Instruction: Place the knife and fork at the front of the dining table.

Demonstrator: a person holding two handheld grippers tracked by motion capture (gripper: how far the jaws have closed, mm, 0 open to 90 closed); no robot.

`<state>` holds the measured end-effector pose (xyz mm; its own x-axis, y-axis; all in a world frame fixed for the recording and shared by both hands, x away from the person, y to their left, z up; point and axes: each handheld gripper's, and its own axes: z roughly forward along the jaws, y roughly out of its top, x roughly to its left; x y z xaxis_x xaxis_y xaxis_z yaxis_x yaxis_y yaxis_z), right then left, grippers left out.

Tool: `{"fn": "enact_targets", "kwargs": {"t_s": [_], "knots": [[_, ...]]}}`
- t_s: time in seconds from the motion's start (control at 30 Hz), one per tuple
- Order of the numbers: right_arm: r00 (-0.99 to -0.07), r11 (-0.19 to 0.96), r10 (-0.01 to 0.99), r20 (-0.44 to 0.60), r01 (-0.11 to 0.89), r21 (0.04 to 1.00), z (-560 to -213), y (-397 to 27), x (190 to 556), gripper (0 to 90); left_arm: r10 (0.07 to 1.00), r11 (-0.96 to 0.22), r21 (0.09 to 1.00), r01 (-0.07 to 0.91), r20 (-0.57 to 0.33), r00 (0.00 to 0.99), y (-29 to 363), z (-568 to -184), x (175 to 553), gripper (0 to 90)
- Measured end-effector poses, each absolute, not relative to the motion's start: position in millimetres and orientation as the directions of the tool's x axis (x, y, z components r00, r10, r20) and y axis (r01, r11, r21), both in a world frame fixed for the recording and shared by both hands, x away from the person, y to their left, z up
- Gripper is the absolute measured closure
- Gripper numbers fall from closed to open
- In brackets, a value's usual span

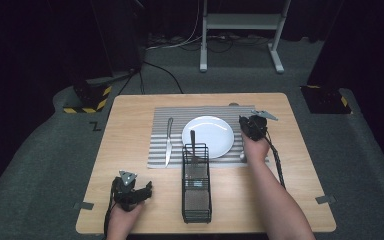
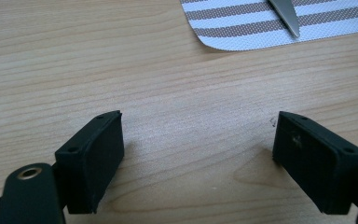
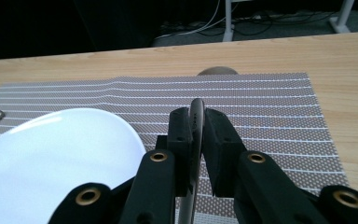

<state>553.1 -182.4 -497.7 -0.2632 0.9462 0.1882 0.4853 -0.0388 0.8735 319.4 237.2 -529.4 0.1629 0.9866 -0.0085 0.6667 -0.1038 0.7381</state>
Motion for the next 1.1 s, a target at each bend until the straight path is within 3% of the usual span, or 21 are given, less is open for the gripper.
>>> {"fn": "enact_targets", "kwargs": {"t_s": [0.43,0.73,1.1], "knots": [[-0.263,-0.020,0.951,0.164,0.477,0.879,-495,-187,546,79.1,0.986,-0.104,0.738,0.667,-0.009,0.165,237,-529,319,16.4],[-0.315,0.027,0.941,0.124,0.435,0.900,-486,-189,520,69.1,0.986,-0.106,0.736,0.668,-0.007,0.165,237,-529,319,16.3],[-0.400,0.112,0.916,0.028,0.321,0.940,-469,-188,456,52.1,0.986,-0.109,0.736,0.668,-0.003,0.164,237,-529,319,15.9]]}}
